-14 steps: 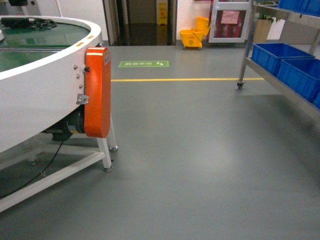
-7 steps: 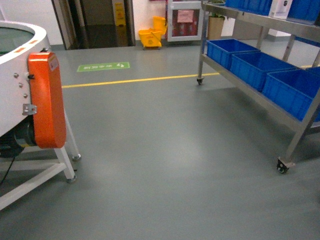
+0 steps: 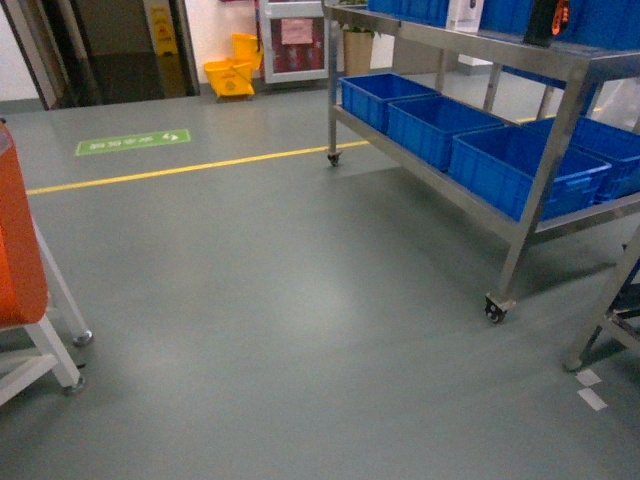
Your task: Pick red block from blue box to shelf
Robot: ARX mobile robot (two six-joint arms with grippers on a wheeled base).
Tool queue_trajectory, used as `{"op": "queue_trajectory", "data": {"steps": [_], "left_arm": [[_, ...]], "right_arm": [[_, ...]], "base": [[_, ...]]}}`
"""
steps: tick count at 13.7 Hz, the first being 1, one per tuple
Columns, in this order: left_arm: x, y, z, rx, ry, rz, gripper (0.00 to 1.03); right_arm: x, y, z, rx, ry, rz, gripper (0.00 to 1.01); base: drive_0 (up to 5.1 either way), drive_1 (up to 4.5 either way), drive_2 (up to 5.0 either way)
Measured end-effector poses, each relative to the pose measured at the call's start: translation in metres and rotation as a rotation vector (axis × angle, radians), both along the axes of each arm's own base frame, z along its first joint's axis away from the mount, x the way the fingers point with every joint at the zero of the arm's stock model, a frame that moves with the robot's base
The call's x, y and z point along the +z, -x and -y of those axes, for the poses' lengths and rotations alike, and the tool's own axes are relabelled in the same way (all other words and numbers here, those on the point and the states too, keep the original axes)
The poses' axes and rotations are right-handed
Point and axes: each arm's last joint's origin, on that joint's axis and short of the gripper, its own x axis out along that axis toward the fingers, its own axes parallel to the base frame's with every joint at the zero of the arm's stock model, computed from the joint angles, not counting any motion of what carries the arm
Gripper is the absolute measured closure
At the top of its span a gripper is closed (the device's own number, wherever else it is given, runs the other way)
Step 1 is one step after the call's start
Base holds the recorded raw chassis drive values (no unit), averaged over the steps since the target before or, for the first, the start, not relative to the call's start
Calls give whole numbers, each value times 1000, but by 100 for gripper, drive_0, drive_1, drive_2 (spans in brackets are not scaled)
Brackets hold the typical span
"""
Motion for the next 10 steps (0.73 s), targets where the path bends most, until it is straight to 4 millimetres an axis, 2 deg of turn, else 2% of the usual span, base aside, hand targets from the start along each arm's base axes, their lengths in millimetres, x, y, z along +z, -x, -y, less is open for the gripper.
{"op": "queue_trajectory", "data": {"steps": [10], "left_arm": [[0, 0, 0, 0, 0, 0, 5]], "right_arm": [[0, 0, 0, 0, 0, 0, 74]], "base": [[-162, -162, -162]]}}
